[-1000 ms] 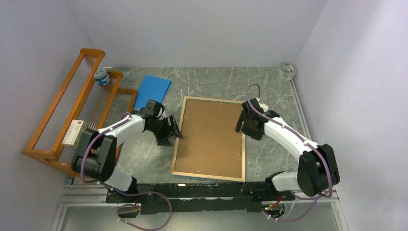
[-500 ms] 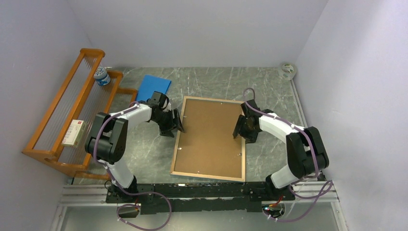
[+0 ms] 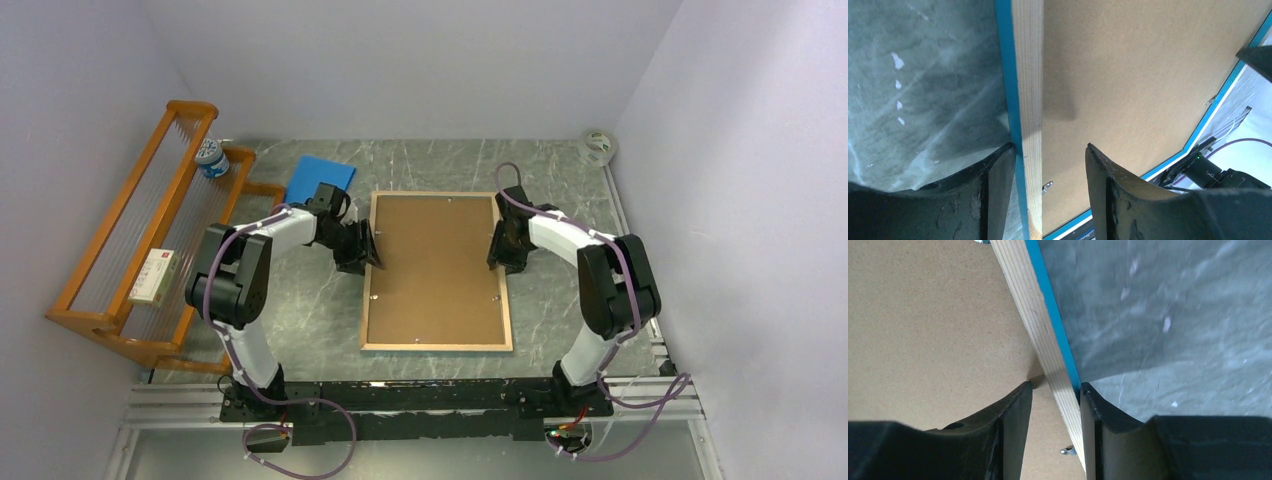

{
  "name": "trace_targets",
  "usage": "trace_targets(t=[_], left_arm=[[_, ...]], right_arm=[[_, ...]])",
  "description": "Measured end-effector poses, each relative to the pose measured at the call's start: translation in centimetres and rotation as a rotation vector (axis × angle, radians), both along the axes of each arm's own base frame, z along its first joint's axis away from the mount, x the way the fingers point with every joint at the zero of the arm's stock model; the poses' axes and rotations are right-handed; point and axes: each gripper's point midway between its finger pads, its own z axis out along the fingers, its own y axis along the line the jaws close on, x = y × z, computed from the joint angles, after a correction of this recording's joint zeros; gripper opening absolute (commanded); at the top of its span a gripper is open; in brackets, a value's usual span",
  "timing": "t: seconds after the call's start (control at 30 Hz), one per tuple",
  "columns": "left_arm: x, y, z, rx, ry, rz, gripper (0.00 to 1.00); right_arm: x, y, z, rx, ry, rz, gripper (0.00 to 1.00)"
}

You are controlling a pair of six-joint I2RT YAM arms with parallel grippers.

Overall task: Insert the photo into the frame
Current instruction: Move the photo frame to the center of the board.

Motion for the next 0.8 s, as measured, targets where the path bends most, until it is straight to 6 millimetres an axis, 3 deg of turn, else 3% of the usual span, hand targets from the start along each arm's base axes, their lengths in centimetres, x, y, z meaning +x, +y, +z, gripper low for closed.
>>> trace_targets(t=[0.13, 0.3, 0.57, 0.8], left_arm=[[0.8, -0.3, 0.3, -0.006, -0.021, -0.009, 0.68], [1.2, -0.2, 0.2, 0.034, -0.049, -0.017, 0.75], [1.4, 0.4, -0.2, 0.065, -0.06, -0.012, 0.75], [1.3, 0.2, -0.1, 0.044, -0.065, -0.025, 0.72]], right_arm=[[2.5, -0.1, 0.6, -0.037, -0.043, -0.018, 0.65], [4.3, -0.9, 1.9, -0.084, -0.097, -0.106, 0.7], [-0.1, -2.7, 0.6, -0.136, 0.008, -0.17, 0.69], [-2.7, -2.6, 0.2, -0.123, 0.067, -0.172, 0.62]])
